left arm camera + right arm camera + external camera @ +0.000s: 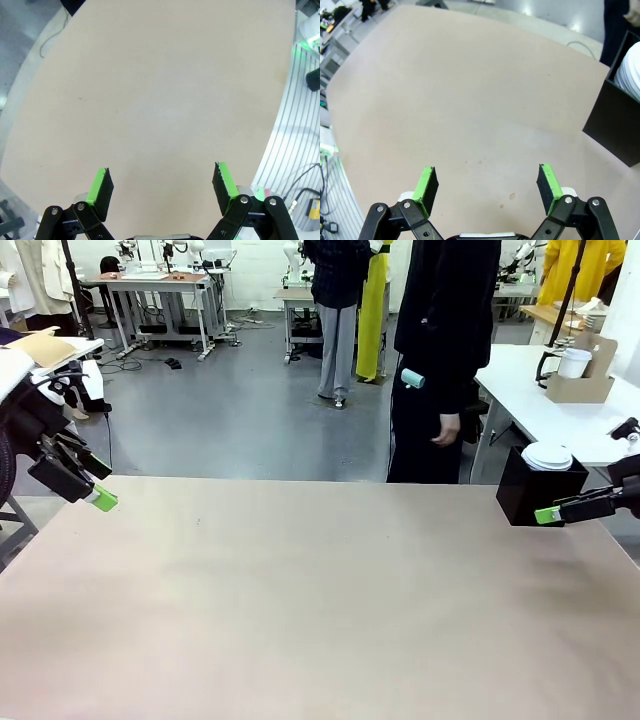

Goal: Pour a drink into a cup and package it in a carrier.
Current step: Insert the held 600 ml Paper Cup into the Cup Carrier.

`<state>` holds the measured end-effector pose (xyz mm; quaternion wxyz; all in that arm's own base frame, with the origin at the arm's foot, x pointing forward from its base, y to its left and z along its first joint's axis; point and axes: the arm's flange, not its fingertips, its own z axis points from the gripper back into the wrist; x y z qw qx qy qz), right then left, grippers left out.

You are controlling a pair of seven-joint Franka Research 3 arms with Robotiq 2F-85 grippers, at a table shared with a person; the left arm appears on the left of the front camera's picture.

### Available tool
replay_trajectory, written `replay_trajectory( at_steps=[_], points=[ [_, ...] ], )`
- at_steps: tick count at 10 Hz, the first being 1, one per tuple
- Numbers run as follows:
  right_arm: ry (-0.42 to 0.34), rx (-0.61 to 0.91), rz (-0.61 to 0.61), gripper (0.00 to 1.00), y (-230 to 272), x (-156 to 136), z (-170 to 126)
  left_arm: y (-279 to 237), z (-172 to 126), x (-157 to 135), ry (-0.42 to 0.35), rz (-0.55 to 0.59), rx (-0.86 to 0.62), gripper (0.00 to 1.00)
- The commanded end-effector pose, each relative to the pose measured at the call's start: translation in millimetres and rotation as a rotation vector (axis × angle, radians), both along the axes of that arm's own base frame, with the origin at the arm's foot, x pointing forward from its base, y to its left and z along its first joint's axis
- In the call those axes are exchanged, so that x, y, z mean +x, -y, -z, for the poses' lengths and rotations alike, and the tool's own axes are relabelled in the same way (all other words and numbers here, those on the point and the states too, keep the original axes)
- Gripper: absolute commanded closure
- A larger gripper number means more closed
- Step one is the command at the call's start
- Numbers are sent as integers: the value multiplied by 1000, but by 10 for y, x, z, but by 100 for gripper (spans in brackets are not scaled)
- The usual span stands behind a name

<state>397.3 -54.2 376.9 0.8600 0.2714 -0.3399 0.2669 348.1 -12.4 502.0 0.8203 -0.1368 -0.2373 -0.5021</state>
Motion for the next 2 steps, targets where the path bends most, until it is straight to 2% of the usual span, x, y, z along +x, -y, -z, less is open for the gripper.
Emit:
replay_trajectory(
  at_steps=[1, 2],
  points=[
    [6, -10, -3, 0, 8, 0, -8, -16, -5, -6, 0, 11, -18, 0],
    [6, -10, -3, 0, 8, 0, -8, -16, -5, -6, 0, 11, -18, 0]
  ],
)
